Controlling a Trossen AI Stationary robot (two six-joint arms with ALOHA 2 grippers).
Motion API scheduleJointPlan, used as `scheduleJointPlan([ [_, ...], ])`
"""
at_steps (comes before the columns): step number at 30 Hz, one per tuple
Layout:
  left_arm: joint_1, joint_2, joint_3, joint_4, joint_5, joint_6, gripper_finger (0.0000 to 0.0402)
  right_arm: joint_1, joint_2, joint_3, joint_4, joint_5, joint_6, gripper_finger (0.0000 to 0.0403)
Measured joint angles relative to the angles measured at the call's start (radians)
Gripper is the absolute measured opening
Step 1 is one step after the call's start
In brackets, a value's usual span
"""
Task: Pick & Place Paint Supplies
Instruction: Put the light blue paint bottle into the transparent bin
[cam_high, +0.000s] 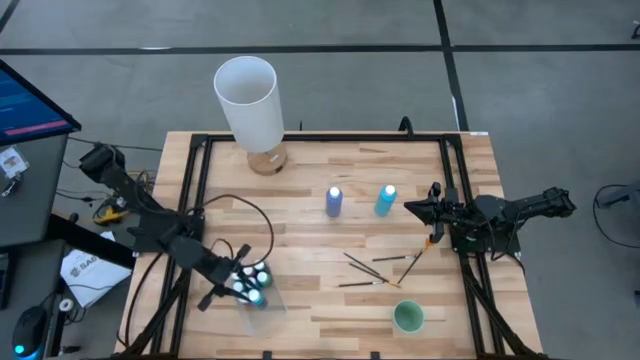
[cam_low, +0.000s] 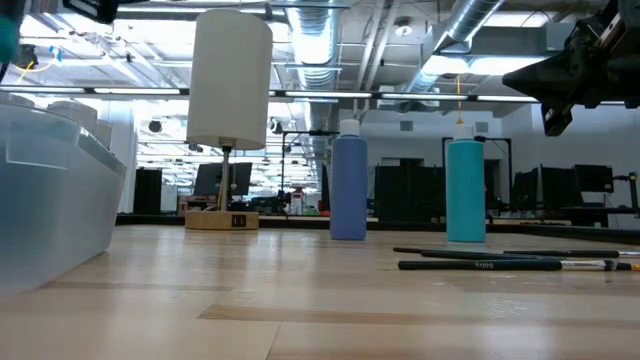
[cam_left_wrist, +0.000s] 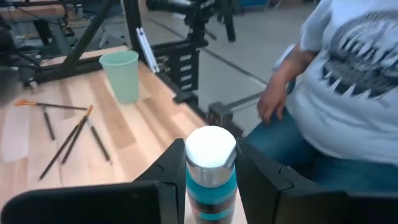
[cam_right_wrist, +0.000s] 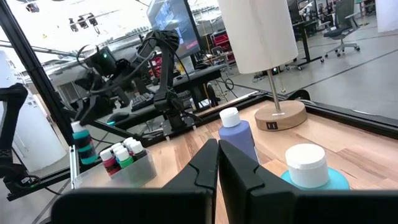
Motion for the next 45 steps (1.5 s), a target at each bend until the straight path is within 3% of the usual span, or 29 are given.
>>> scheduleJointPlan([
  [13, -0.001, 0.147, -0.012, -0.004, -0.028, 0.001, 0.0086, 0.000, 0.000, 0.000, 0.000, 0.000, 0.000, 0.0008],
  [45, -0.001, 0.207, -0.011, -0.060, -0.030, -0.026, 0.0096, 0.000, 0.000, 0.000, 0.000, 0.000, 0.000, 0.0008],
])
